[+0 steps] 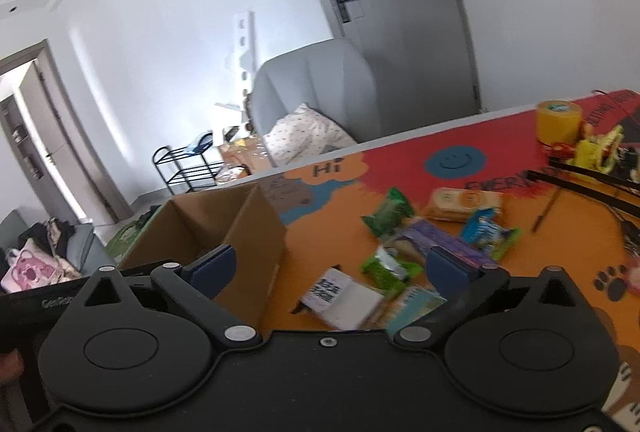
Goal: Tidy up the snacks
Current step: 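Withdraw both tools from the box back toward the snack pile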
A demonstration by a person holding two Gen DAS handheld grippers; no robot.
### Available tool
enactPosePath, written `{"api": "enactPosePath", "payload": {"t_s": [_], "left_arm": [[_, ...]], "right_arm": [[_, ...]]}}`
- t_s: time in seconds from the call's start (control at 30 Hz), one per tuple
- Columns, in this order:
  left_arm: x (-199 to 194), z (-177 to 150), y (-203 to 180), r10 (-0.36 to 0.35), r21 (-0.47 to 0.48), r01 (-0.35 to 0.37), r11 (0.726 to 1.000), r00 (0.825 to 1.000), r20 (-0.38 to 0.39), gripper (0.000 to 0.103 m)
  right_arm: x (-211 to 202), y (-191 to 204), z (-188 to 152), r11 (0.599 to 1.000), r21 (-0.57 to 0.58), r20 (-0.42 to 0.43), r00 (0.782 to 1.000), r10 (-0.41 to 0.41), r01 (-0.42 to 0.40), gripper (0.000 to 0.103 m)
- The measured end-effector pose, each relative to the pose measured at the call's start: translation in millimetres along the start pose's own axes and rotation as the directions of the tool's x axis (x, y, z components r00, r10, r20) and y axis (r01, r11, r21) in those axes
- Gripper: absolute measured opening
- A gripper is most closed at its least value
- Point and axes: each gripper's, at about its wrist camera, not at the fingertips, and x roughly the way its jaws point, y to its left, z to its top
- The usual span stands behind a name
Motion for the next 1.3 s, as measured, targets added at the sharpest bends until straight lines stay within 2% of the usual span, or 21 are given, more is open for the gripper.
{"api": "enactPosePath", "payload": {"t_s": [0.13,0.37,0.53,0.77,1.03,1.3], "left_arm": [[-1.9,-0.3,-11.6,-0.049,0.015,0.049,0.999,0.999,-0.005,0.103],[-1.3,-1.8,-34.0,-0.084,0.089,0.084,0.992,0.996,-0.008,0.103],[4.5,-5.3,-45.0,-0.136,0.084,0.139,0.987,0.990,-0.042,0.103],[11.2,-13.0,-64.4,-0.159,0.123,0.168,0.978,0.984,-0.078,0.103],[23.8,-17.2,-81.2,-0.179,0.122,0.191,0.974,0.978,-0.106,0.103],[38.8,-26.9,-99.1,-0.168,0.135,0.188,0.973,0.975,-0.149,0.102]], "right_arm": [[-9.0,-9.9,-1.1,1.000,0.017,0.019,1.000,-0.013,0.013,0.103],[-19.9,-31.2,-4.9,0.998,0.026,0.041,0.997,-0.058,0.057,0.103],[-24.5,-48.4,-8.8,0.997,0.041,0.035,0.997,-0.069,0.067,0.103],[-29.8,-70.9,-13.5,0.994,0.079,0.020,0.996,-0.081,0.080,0.103],[-33.0,-93.8,-20.6,0.990,0.096,-0.008,0.995,-0.102,0.102,0.103],[-28.3,-108.3,-23.9,0.989,0.111,-0.033,0.995,-0.097,0.100,0.103]]}}
